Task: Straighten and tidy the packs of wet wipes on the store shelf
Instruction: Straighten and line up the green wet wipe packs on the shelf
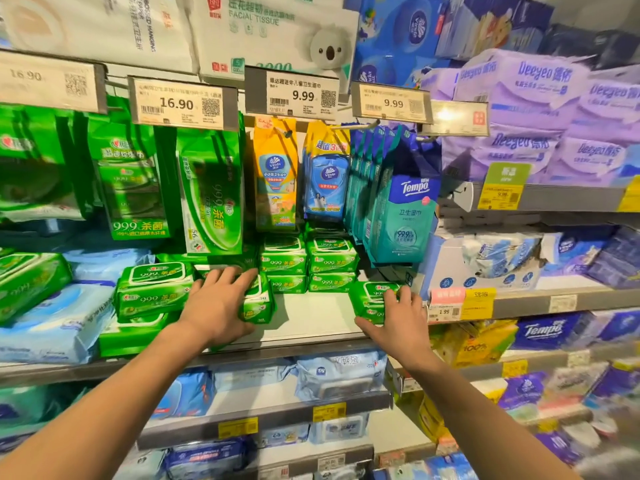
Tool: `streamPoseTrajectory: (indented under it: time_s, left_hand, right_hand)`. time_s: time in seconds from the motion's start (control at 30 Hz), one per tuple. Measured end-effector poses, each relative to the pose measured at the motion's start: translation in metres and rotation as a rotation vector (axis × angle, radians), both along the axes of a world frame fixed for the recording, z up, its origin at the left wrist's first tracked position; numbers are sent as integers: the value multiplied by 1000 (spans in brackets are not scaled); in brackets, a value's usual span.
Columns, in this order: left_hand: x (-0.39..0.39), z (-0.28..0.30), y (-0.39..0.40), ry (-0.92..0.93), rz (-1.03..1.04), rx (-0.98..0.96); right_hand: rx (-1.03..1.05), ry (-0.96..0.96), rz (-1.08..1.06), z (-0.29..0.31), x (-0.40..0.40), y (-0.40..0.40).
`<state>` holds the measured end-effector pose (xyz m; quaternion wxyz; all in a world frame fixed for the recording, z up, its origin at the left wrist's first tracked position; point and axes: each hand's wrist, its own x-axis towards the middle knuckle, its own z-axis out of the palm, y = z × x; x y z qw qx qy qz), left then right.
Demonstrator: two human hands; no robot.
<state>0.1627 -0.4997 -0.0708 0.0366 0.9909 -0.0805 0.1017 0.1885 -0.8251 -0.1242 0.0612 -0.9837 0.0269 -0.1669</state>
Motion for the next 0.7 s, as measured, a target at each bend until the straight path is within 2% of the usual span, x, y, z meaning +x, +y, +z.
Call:
streamPoseTrajectory:
  time_s: [0.17,0.33,0.7]
  left_hand:
    - [0,-3,-1,-25,1,12]
    - [2,-6,0,-51,-1,29]
    - [9,-8,4,-52,-27,-28]
  right_hand:
    - [-38,-49,-25,2,4,8]
    - [71,17,18,0,15,5]
    - [41,63,-6,8,26,4]
